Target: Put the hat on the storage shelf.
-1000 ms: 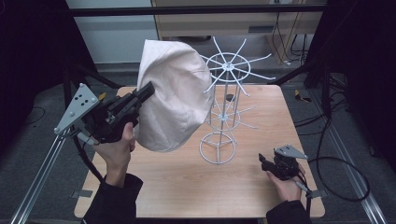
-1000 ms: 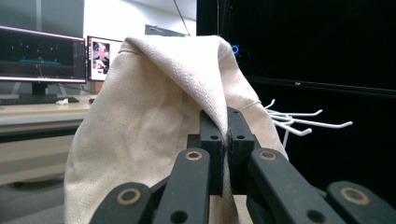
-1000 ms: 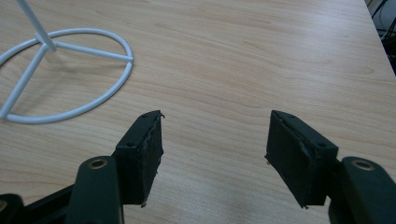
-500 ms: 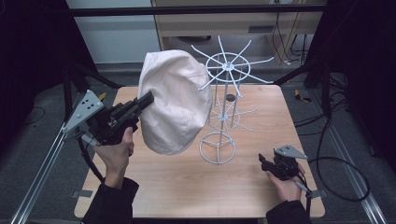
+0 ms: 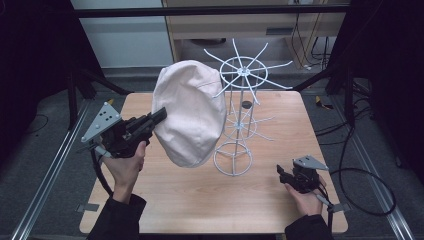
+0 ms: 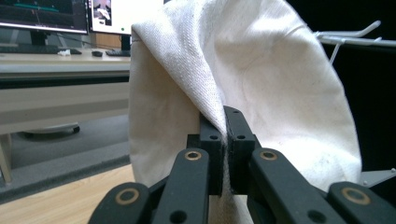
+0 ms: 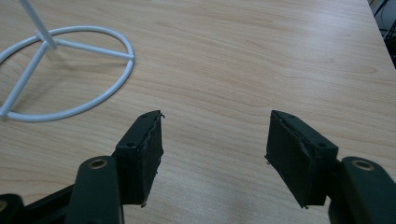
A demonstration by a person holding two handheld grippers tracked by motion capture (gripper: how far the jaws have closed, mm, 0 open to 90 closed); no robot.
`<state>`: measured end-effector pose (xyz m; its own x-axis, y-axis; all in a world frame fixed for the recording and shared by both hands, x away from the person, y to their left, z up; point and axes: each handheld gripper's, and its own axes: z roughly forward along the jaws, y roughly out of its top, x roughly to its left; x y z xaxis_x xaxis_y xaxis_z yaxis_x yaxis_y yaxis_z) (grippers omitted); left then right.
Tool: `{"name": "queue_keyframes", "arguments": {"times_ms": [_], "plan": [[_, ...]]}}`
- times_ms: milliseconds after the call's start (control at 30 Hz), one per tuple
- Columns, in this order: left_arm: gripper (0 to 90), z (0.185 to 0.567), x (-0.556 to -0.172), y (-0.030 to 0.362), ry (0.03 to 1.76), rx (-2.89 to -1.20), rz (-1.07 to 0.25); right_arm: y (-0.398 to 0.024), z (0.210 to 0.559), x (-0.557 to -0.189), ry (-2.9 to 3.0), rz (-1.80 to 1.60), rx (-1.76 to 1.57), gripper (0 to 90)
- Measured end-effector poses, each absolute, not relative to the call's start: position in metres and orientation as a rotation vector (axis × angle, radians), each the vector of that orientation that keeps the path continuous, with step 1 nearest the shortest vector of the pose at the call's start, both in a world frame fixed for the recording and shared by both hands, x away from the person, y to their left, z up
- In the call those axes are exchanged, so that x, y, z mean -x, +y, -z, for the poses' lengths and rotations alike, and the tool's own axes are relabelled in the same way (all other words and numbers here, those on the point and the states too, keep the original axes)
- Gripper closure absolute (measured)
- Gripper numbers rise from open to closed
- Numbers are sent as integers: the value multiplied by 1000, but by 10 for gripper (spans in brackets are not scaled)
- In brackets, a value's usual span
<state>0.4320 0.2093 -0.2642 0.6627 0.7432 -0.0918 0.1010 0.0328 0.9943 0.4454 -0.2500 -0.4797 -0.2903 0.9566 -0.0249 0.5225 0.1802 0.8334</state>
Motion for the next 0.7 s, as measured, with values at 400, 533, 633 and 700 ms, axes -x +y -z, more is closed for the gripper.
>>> {"name": "queue_keyframes", "arguments": {"times_ms": [400, 533, 633, 700], "plan": [[871, 279, -438, 203, 770, -1548, -553, -250, 480, -446, 1898, -990, -1380, 361], [871, 283, -439, 200, 775, -1569, -549, -250, 480, -446, 1899, -992, -1384, 360], [870, 285, -440, 198, 776, -1575, -548, -250, 480, -446, 1899, -992, -1384, 360], [867, 288, -441, 195, 778, -1585, -546, -250, 480, -446, 1899, -991, -1384, 360]]}}
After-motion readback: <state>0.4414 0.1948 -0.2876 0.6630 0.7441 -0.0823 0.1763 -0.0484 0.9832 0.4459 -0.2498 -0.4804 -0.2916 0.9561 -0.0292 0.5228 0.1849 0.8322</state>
